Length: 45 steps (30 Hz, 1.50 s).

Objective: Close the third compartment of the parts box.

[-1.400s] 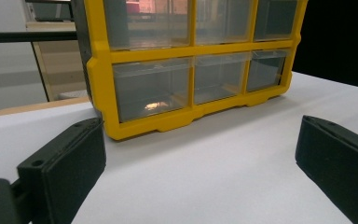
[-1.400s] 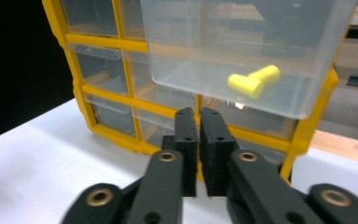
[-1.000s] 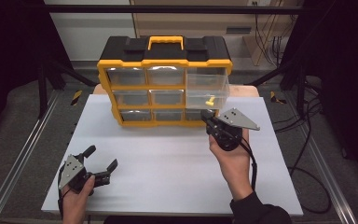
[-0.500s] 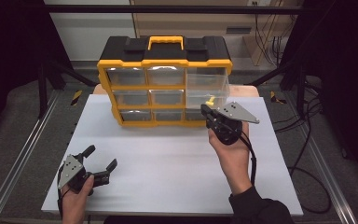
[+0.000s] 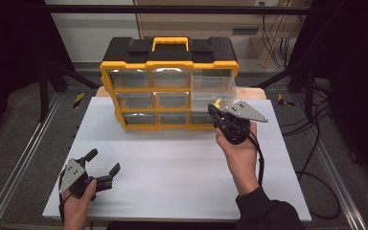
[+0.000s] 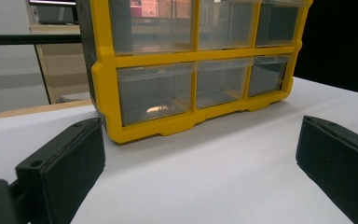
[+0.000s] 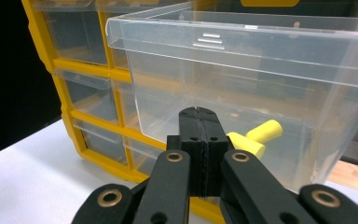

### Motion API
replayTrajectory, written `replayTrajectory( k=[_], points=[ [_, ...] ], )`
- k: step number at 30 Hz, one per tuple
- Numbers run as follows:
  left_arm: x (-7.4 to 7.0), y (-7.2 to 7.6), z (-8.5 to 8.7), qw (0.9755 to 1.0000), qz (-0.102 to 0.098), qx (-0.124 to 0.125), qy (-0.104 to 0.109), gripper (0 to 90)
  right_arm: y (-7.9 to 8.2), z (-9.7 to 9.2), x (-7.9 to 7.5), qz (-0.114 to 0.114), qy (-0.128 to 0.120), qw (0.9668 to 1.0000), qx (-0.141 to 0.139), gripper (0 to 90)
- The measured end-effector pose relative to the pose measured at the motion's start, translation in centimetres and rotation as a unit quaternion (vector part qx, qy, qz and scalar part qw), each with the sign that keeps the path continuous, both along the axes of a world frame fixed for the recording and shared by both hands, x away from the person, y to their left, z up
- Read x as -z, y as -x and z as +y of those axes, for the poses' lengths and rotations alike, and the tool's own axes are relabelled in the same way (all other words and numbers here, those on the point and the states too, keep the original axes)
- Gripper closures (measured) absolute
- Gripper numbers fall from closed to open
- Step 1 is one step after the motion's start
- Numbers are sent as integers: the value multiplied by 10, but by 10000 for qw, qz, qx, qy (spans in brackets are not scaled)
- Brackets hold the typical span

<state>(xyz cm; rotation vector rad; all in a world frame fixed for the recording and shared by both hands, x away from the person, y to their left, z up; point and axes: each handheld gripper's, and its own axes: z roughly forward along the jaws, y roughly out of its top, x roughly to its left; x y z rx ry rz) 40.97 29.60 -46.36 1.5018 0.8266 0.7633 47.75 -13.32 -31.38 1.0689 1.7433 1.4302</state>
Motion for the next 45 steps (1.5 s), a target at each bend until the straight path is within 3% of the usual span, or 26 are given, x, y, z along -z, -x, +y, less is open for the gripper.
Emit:
replayTrajectory(
  k=[26,45],
  points=[
    [0,0,1,10000,4,-8,59,9,-18,-2,-6,-86,174,9998,101,900],
    [3,0,1,10000,43,11,71,10,-38,-1,-3,-46,-28,9998,182,900]
  ],
)
